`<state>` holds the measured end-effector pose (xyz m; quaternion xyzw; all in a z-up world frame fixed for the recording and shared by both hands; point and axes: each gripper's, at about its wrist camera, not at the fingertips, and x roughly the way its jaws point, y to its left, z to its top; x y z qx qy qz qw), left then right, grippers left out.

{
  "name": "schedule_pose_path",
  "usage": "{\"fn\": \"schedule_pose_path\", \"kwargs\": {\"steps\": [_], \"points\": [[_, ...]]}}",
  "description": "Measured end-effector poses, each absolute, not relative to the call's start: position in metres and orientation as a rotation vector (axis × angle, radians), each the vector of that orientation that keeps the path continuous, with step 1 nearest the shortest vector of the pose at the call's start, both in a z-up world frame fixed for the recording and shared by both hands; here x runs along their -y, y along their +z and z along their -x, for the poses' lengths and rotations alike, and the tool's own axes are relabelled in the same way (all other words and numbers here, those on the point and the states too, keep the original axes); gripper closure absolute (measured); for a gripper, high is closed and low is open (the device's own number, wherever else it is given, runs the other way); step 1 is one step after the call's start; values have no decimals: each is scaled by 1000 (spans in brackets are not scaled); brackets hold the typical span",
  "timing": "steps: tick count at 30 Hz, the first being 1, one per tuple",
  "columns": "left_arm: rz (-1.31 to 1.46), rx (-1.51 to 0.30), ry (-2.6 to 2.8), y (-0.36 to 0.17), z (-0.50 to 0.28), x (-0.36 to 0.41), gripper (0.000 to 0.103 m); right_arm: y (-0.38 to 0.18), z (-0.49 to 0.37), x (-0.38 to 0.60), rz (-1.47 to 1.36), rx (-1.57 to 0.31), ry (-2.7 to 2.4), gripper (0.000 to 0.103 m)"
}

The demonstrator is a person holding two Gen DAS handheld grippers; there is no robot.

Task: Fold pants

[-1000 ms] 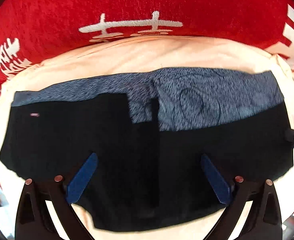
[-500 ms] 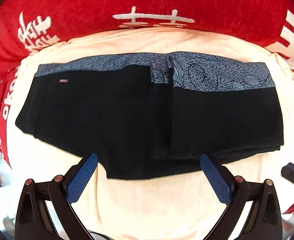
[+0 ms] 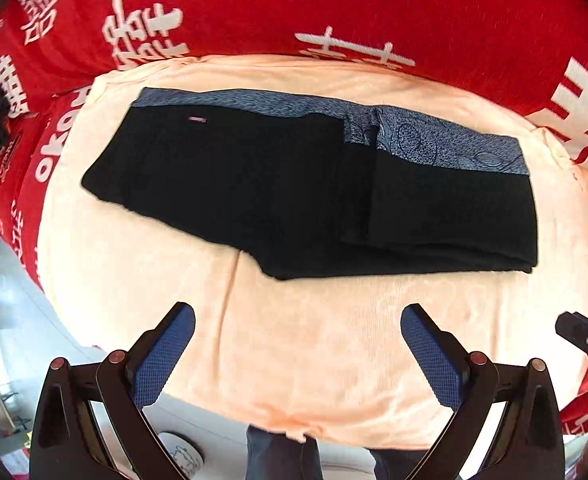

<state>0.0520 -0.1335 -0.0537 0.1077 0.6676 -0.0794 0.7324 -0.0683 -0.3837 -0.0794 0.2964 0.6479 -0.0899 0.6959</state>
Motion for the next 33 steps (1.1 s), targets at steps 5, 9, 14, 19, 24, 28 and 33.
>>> {"fn": "schedule_pose_path", "kwargs": {"steps": [5,9,14,19,24,28,33], "points": [[-208,-1467,-198,-35,-43,114,0,-57,66,372,-637,-1454,-187,23],[-201,-1462,-252,-23,-44,96,0,-39,65,360,-607,-1455,-197,23],[-208,-1449,-326,-14,-53,64,0,-23,59,335,-577,-1443,-234,23],[-233,-1418,-358,-2,-67,18,0,-8,51,288,-580,-1417,-302,23],[-170,-1406,-327,1,-88,-30,0,-2,36,236,-607,-1423,-299,23],[-108,-1413,-294,-5,-102,-63,0,7,16,198,-570,-1417,-268,23],[-53,-1425,-281,-17,-110,-91,0,15,-8,171,-507,-1422,-253,23]]}}
